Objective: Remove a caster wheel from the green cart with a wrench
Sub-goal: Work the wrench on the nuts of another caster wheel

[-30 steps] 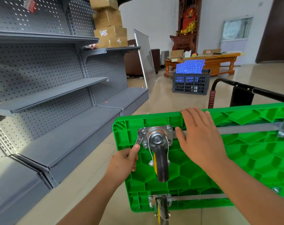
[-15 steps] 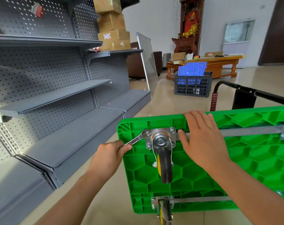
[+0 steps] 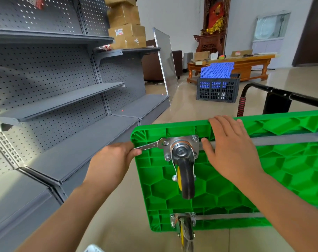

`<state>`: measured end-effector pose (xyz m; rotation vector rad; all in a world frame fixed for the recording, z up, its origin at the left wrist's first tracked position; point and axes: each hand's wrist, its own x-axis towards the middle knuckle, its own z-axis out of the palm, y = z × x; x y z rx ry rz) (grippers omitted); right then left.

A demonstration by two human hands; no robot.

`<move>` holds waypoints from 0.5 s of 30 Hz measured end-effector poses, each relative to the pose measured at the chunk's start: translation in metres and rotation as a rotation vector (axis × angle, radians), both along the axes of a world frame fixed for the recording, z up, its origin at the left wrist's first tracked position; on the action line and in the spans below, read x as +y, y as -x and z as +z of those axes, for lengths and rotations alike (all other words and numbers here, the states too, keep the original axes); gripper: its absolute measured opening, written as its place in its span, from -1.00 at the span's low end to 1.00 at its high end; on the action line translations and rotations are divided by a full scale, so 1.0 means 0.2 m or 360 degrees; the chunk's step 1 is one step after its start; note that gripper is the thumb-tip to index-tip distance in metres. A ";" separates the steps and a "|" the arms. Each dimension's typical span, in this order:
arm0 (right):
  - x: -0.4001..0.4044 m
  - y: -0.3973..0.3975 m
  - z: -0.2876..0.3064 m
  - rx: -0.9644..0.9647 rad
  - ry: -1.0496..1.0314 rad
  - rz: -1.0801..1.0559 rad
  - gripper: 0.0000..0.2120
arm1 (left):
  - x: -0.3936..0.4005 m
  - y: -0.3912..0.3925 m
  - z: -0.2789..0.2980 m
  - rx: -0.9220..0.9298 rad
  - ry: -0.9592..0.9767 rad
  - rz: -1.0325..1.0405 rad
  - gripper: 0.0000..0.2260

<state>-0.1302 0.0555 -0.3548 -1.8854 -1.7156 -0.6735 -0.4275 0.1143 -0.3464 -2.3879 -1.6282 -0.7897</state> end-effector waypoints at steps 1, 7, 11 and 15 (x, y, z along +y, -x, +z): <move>0.00 0.00 0.00 0.0004 -0.0007 0.0004 -0.46 | 0.00 0.01 -0.02 -0.0075 0.0004 -0.0029 -0.61; 0.01 0.01 0.00 0.0012 -0.0016 -0.0021 -0.46 | -0.04 0.00 -0.18 -0.0671 0.0336 -0.0090 -0.64; 0.01 0.02 0.00 0.0006 -0.0051 -0.0017 -0.47 | -0.04 -0.08 -0.28 -0.0750 0.0450 -0.0074 -0.64; 0.01 0.02 0.00 0.0008 -0.0048 -0.0027 -0.43 | -0.03 -0.14 -0.35 -0.0867 0.0513 -0.0131 -0.63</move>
